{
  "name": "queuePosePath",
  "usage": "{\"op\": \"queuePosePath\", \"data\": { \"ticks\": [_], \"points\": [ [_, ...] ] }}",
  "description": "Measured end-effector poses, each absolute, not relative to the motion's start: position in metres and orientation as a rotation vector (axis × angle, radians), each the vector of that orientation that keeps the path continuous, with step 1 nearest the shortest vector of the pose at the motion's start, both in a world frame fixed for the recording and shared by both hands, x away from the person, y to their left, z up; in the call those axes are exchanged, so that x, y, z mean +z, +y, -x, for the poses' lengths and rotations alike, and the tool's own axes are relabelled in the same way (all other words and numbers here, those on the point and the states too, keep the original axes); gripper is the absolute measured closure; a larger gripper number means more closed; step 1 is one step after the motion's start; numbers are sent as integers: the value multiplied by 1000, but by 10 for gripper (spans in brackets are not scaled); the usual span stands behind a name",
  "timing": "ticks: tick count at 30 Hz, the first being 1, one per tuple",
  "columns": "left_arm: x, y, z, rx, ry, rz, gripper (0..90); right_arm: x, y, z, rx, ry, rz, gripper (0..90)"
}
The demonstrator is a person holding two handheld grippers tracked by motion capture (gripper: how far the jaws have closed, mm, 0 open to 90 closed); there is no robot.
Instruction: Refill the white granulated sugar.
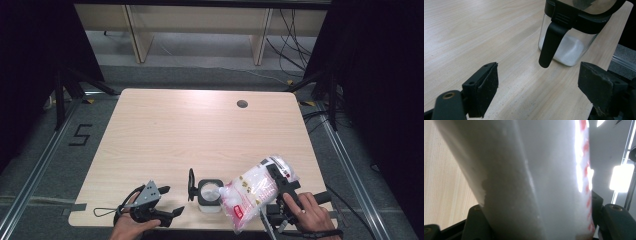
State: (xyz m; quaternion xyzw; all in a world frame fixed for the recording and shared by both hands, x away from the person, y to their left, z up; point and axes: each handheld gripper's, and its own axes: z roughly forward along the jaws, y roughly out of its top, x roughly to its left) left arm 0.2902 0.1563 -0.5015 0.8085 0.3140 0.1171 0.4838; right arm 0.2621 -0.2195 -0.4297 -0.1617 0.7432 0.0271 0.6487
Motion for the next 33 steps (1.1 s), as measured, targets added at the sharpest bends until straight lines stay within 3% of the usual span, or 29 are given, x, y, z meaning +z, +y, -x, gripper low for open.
{"op": "queuePosePath", "data": {
  "ticks": [33],
  "points": [
    [-503,156,-290,277,769,-1959,162,-427,-218,-259,94,1703,340,388]
  ]
}}
